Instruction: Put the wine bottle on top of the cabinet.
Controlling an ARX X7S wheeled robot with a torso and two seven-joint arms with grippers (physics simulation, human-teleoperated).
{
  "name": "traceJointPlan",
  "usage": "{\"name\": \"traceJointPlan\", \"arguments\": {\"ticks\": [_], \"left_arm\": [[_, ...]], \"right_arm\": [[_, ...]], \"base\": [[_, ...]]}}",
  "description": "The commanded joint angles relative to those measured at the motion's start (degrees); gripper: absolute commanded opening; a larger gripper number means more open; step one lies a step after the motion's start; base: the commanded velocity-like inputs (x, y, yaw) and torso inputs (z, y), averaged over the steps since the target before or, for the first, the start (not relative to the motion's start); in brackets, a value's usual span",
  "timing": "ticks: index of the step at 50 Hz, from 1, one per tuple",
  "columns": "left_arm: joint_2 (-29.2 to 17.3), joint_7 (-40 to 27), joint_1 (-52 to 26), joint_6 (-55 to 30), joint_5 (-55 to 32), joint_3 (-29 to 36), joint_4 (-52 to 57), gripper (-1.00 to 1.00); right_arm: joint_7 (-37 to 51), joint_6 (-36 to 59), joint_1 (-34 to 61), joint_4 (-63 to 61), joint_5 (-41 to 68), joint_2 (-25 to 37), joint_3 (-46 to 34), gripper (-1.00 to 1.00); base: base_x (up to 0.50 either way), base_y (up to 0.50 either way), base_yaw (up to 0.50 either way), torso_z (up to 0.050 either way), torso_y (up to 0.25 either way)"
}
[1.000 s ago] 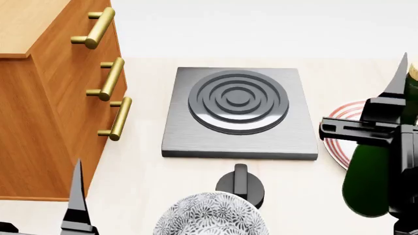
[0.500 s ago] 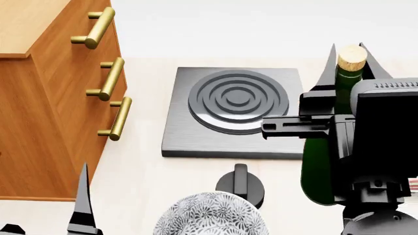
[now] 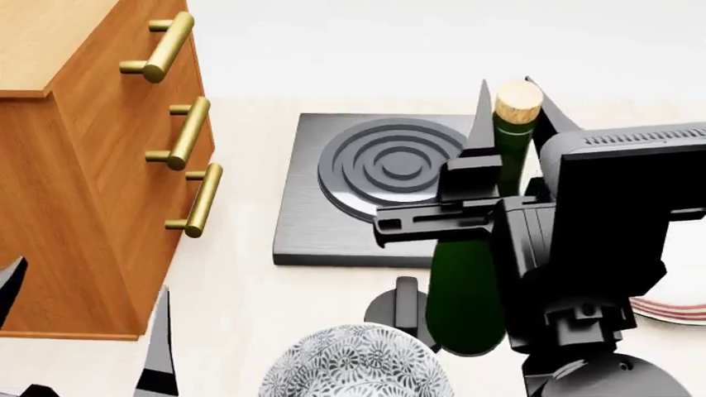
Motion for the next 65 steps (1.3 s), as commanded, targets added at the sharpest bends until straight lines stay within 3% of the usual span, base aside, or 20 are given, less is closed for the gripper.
{"name": "traceJointPlan", "arguments": {"ticks": [1,10,18,30,48,65], "left_arm": [[1.1,4.3,0.4,2.7,-4.3,-1.1,0.4,1.0],[2.0,6.1,-2.0,-2.2,-7.0,2.1,1.4,1.0],[5.7,6.1,-8.2,-12.9,-9.7,4.8,0.2,1.0],[8.9,8.2,-15.6,-17.8,-11.1,9.4,-4.5,1.0],[13.6,11.1,-23.2,-16.5,-11.6,14.3,-14.1,1.0],[15.7,11.2,-25.3,-13.8,-12.7,15.0,-16.7,1.0]], "right_arm": [[-2.0,-0.3,0.1,0.3,0.9,-3.1,2.6,-1.0],[-1.7,-0.8,1.8,1.4,0.4,-4.1,1.3,-1.0],[-1.6,-0.8,3.3,2.6,-0.4,-4.7,-0.5,-1.0],[-1.7,-0.7,4.3,3.0,-0.2,-4.8,-1.6,-1.0],[-1.7,-1.0,4.0,2.7,-0.3,-4.7,-3.0,-1.0],[-1.8,-1.4,4.5,3.0,-0.3,-4.5,-4.0,-1.0]], "base": [[0.0,0.0,0.0,0.0,0.0],[0.0,0.0,0.0,0.0,0.001],[0.0,0.0,0.0,0.0,0.0],[0.0,0.0,0.0,0.001,0.001],[0.0,0.0,0.0,0.0,0.001],[0.0,0.0,0.0,0.0,0.001]]}}
